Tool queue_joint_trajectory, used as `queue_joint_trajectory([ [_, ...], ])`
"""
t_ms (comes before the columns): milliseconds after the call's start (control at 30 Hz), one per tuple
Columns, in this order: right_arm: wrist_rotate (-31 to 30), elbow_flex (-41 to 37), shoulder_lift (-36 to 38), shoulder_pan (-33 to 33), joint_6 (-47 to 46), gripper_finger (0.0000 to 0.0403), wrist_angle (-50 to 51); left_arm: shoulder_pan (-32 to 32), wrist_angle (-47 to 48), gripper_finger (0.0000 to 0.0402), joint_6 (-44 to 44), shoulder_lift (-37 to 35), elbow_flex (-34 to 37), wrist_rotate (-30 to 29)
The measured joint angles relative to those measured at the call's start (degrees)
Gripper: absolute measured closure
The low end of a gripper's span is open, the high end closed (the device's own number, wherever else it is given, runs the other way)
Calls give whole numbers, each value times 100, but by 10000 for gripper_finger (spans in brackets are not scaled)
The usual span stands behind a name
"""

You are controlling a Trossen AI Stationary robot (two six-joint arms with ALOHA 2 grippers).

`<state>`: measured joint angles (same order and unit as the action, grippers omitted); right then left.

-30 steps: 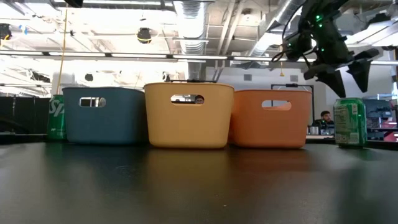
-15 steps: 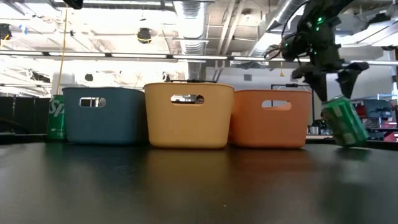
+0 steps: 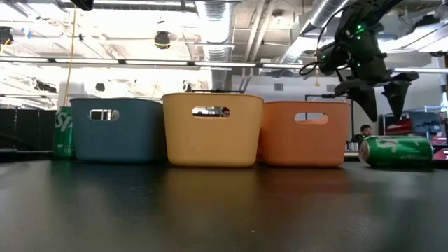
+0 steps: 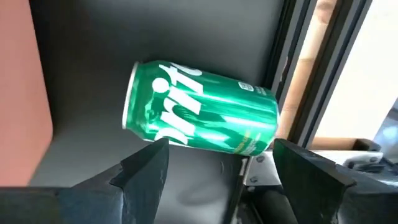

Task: Sort soda cans
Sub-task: Put the green soda can into the yellow bin

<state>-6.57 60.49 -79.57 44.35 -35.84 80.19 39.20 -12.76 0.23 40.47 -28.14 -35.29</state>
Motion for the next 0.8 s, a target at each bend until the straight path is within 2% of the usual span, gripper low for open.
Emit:
queue_joint_trajectory([
  [367, -18, 13, -30, -1246, 2182, 97, -272, 0, 21, 137, -46, 0, 0, -2],
  [633, -664, 13, -591, -1674, 2585, 97, -126, 0, 8, 137, -33, -2, 0, -2],
  [800, -478, -104, -1027, -1657, 2735, 97, -171, 0, 168, 137, -143, -1, 0, 0],
])
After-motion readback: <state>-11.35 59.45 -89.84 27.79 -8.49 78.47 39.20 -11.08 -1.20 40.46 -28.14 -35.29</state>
